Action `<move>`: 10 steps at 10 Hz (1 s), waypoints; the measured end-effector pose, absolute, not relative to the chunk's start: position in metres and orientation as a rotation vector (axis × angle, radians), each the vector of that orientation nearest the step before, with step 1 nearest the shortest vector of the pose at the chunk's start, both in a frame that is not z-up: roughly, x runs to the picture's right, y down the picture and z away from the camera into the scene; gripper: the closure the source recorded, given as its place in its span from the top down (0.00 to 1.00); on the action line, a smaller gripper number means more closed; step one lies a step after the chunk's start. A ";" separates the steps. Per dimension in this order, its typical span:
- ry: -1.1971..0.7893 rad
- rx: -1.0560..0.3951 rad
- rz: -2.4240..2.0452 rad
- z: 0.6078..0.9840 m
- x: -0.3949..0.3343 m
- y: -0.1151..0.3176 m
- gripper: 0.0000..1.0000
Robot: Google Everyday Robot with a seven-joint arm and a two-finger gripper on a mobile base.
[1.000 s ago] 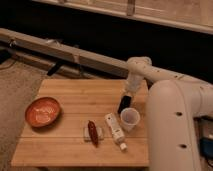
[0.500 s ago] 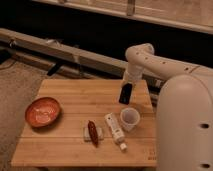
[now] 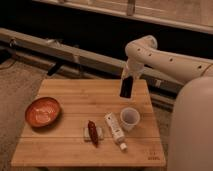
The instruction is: Place the eraser in the ceramic cup
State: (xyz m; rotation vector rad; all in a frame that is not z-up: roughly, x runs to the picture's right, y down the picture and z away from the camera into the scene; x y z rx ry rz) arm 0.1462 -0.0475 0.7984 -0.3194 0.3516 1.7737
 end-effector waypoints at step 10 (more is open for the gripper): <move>0.347 -0.303 1.780 0.724 0.151 0.025 0.00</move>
